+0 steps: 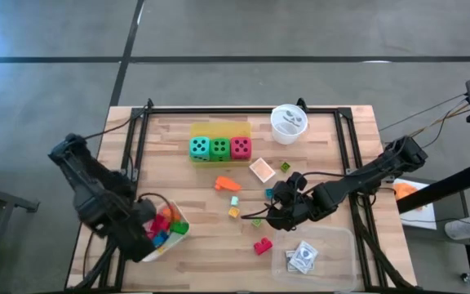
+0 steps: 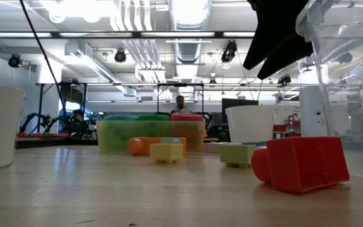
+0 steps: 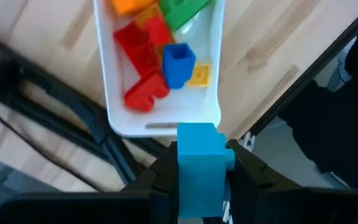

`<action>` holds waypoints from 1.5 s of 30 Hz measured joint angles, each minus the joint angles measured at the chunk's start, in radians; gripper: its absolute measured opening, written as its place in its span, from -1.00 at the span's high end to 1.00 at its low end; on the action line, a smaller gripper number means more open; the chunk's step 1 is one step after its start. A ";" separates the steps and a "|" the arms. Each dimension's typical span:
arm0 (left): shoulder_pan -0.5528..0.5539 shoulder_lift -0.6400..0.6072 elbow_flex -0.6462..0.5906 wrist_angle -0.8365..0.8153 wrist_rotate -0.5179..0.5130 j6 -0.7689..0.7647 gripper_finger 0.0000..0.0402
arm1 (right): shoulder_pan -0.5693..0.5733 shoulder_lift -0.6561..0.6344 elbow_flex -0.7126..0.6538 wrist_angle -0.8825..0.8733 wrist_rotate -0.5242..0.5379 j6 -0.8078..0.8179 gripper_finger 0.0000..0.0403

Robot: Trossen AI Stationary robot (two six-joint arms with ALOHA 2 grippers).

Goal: Pick & Place Toys
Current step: Put the blue game piece into the white bin

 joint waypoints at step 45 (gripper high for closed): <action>0.073 -0.015 -0.577 0.556 -0.071 0.238 0.62 | 0.000 0.000 0.000 0.043 0.001 -0.004 -0.80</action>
